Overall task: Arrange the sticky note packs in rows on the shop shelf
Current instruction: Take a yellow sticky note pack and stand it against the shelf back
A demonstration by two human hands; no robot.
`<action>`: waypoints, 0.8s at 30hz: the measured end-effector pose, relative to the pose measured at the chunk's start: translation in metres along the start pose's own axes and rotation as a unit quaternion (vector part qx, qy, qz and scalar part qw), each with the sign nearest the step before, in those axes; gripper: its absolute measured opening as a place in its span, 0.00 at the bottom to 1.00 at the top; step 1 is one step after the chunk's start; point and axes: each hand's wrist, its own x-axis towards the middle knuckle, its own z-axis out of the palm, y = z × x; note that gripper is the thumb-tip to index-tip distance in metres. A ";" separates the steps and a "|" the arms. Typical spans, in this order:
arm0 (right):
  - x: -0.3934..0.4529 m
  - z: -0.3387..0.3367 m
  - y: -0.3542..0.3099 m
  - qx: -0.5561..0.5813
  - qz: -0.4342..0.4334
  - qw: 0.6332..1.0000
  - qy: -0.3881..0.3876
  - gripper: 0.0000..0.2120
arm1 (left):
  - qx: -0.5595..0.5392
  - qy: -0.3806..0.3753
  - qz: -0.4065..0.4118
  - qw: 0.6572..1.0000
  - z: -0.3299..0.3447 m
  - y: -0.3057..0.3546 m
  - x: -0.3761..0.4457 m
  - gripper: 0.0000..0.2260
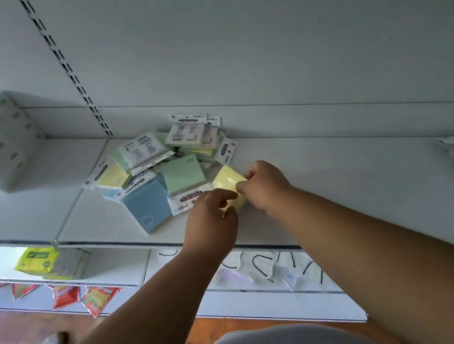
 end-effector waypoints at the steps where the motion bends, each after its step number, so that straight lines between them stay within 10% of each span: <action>1: -0.001 -0.004 0.002 0.031 -0.011 0.999 0.020 0.10 | -0.024 0.009 0.002 1.000 0.004 0.005 0.001 0.15; 8: -0.009 -0.083 0.057 0.223 -0.055 0.970 0.082 0.08 | -0.096 -0.018 0.022 0.995 0.047 0.055 0.016 0.20; 17: -0.002 -0.222 0.170 0.450 0.209 0.864 0.080 0.11 | -0.175 -0.101 0.034 0.979 0.163 0.175 0.009 0.12; 24: 0.031 -0.333 0.246 0.125 0.056 0.963 0.232 0.09 | -0.077 -0.151 0.075 0.983 0.265 0.257 0.005 0.11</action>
